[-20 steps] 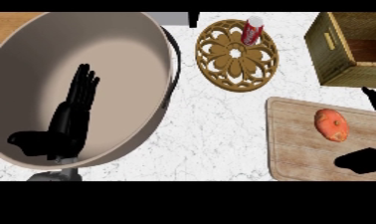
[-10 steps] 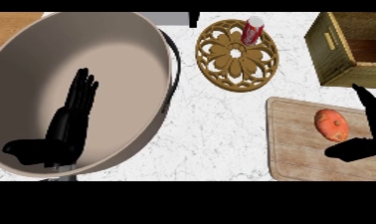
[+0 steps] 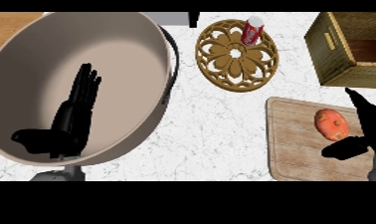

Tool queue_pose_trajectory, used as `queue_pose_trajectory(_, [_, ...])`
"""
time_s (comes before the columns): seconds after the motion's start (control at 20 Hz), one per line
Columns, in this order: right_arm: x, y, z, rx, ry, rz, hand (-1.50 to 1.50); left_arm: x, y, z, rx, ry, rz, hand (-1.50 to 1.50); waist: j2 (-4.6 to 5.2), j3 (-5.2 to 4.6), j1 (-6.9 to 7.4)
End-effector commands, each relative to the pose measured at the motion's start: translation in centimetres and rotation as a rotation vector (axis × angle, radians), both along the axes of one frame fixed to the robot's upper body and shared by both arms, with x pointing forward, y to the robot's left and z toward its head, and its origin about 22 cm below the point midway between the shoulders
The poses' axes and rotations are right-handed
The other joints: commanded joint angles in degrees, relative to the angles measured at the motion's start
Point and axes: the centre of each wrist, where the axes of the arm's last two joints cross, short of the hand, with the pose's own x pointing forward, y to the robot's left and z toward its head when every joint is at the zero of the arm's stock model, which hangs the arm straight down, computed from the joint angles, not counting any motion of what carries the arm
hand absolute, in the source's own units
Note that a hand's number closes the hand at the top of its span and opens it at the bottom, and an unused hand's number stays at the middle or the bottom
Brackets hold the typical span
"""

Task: Pick the squash from the cutting board and place it in the basket

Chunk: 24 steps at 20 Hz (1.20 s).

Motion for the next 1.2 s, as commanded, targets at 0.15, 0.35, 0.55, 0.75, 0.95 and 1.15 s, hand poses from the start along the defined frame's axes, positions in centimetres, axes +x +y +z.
queue_pose_trajectory(0.15, [-1.2, -1.1, -0.9, 0.001, 0.006, 0.012, -1.50, -1.3, 0.2, 0.2, 0.002, -0.005, 0.012, 0.00, -0.06, 0.03, -0.04])
queue_pose_trajectory(0.35, [-0.5, 0.6, -1.8, 0.014, 0.000, 0.016, -1.50, -2.7, 1.8, 1.2, 0.010, 0.002, -0.011, 0.00, -0.11, 0.04, 0.23])
queue_pose_trajectory(0.55, [1.1, -0.8, -4.1, 0.022, 0.005, 0.022, -1.50, -0.3, 0.6, -0.7, 0.002, -0.017, 0.000, 0.00, 0.01, 0.04, 0.07])
queue_pose_trajectory(0.75, [0.6, -2.0, -4.4, 0.017, 0.022, 0.002, -1.50, -0.9, 0.5, 1.1, 0.009, -0.001, -0.001, 0.00, -0.03, 0.04, 0.10])
queue_pose_trajectory(0.95, [1.7, -1.4, -5.4, 0.007, 0.017, -0.002, -1.50, -1.0, 0.2, 0.8, -0.007, 0.004, -0.014, 0.00, -0.02, 0.04, 0.15])
queue_pose_trajectory(1.15, [1.2, -2.2, -6.7, 0.032, 0.084, 0.066, 1.50, -0.3, 0.3, -0.8, 0.015, -0.009, -0.001, 0.00, 0.01, 0.04, 0.12])
